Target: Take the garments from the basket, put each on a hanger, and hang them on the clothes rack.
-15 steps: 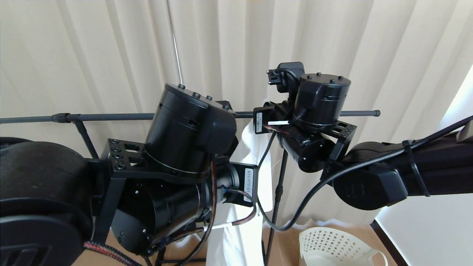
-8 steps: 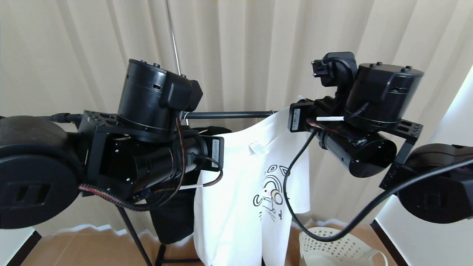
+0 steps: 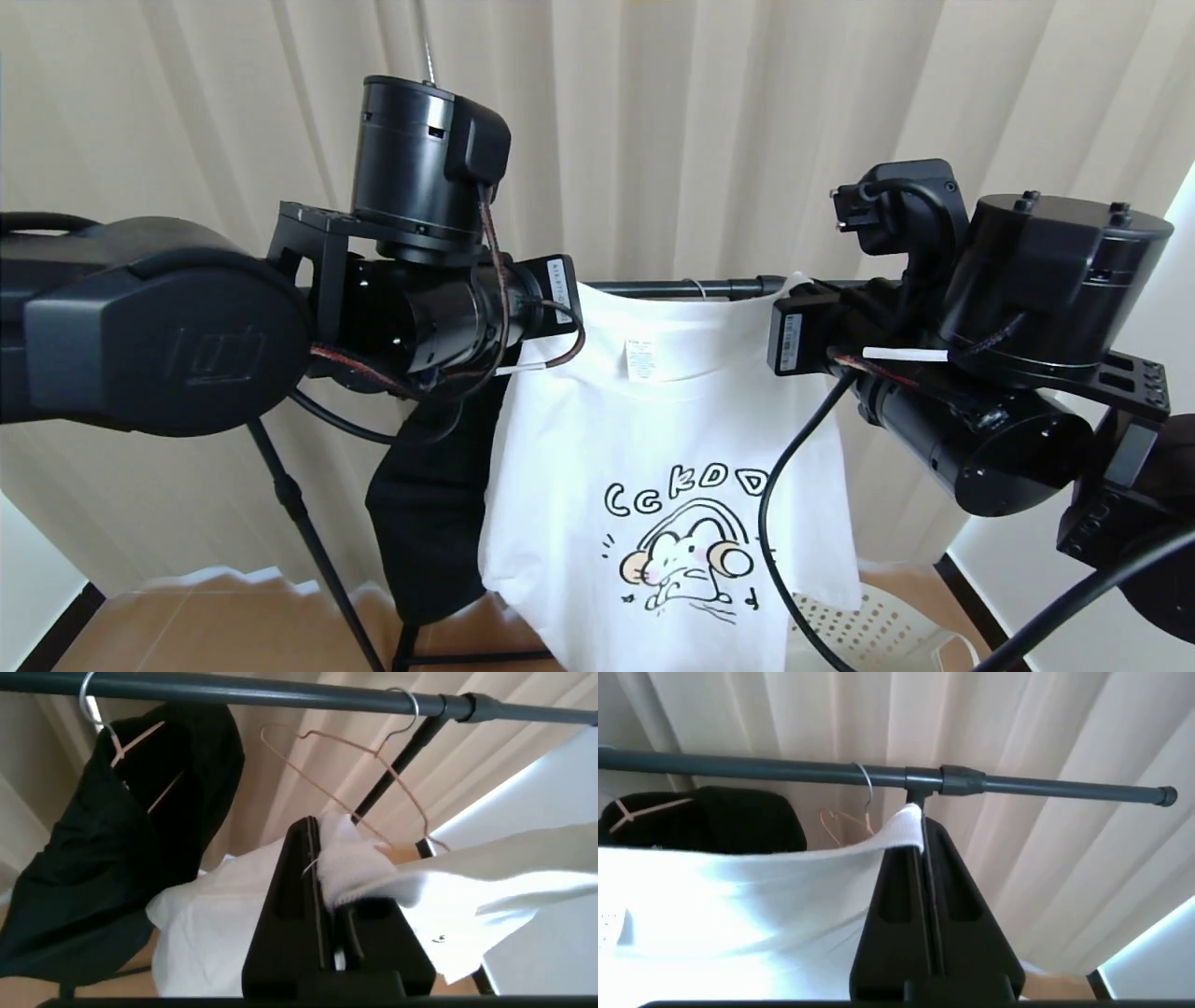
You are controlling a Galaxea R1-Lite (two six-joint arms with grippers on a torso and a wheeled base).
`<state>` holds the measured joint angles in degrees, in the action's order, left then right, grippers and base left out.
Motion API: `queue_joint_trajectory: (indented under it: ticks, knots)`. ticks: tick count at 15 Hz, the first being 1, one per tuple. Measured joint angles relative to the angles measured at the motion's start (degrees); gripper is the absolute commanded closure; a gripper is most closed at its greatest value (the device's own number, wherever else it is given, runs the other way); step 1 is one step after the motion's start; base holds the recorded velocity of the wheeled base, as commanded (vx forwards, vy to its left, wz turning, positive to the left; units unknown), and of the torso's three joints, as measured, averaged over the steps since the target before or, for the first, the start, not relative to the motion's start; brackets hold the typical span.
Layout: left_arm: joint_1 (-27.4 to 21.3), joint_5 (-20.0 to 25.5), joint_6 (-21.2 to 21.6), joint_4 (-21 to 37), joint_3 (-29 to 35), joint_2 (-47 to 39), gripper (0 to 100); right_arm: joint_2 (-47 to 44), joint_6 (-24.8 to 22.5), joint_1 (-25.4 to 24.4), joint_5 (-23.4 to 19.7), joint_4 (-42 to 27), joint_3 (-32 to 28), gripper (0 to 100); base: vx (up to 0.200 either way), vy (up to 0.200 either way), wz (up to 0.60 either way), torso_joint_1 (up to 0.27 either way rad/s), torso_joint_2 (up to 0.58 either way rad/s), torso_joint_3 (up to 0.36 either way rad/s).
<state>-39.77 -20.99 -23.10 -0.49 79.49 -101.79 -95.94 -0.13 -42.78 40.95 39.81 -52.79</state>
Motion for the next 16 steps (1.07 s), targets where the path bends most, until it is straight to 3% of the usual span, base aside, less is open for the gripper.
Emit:
queue_joint_trajectory:
  ticks: [4,5,7,9,12,16]
  knots:
    - [-1.5,-0.4,-1.0,-6.0,-0.3,-1.3,100,0.3,-1.3,-2.3,0.0,-0.4,2.3,100,0.0,0.0,0.0,0.0,0.0,0.0]
    - [-1.7,-0.4,-1.0,-6.1,-0.5,-1.5,100,0.5,-1.8,-2.5,-0.2,-0.3,3.2,0,0.0,0.0,0.0,0.0,0.0,0.0]
    - [-1.8,-0.6,-1.6,-6.2,-0.4,-1.8,100,1.0,-2.8,-2.7,-0.3,-0.6,4.6,0,0.0,0.0,0.0,0.0,0.0,0.0]
    - [-1.7,-1.9,-2.5,-6.2,0.3,-1.7,100,2.2,-6.8,-2.6,-1.1,-0.6,6.6,0,0.0,0.0,0.0,0.0,0.0,0.0]
    - [-1.8,-2.6,-2.5,-6.2,1.4,-1.7,100,4.1,-10.2,-2.5,-4.7,-0.7,10.8,0,0.0,0.0,0.0,0.0,0.0,0.0]
    - [-1.6,-4.4,-2.5,-6.1,3.8,-1.9,100,6.6,-13.5,-2.3,-14.3,-0.7,16.1,0,0.0,0.0,0.0,0.0,0.0,0.0]
